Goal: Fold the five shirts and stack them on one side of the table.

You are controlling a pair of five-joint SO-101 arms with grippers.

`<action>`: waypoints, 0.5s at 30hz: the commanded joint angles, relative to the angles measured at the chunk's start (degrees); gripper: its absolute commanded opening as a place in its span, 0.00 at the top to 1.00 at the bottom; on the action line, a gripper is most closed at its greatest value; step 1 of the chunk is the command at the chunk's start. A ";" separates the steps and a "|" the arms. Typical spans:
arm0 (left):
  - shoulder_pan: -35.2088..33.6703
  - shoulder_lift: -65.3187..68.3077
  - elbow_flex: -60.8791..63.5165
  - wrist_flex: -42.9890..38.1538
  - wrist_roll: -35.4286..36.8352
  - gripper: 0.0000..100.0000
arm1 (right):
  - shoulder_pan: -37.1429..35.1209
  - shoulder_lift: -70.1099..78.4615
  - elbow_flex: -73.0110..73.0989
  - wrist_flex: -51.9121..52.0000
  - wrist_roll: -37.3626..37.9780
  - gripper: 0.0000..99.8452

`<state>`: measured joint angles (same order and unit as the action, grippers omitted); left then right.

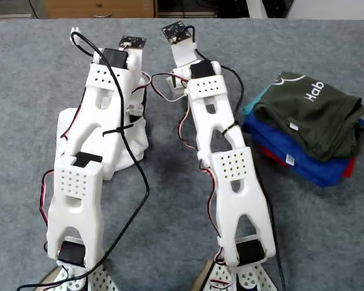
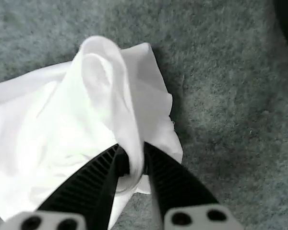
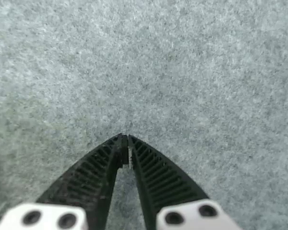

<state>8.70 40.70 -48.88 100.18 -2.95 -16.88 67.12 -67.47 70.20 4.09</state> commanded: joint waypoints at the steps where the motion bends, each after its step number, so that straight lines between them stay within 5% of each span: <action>1: 0.09 -1.45 -1.58 0.62 1.67 0.82 | 1.63 -0.31 -2.77 -0.70 -0.79 1.00; 5: -0.88 -1.54 -3.43 0.62 1.49 0.75 | 1.45 -0.31 -2.77 -0.70 -0.79 1.00; 12: -9.41 -1.54 -10.81 0.62 1.85 0.98 | 1.45 -0.31 -2.68 -0.62 -0.79 1.00; 15: -16.09 -1.45 -9.32 0.62 1.85 0.98 | 1.27 -0.40 -2.51 -0.62 -0.79 1.00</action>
<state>-1.49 40.70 -56.62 100.18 -1.63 -16.26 67.12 -67.47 70.20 4.09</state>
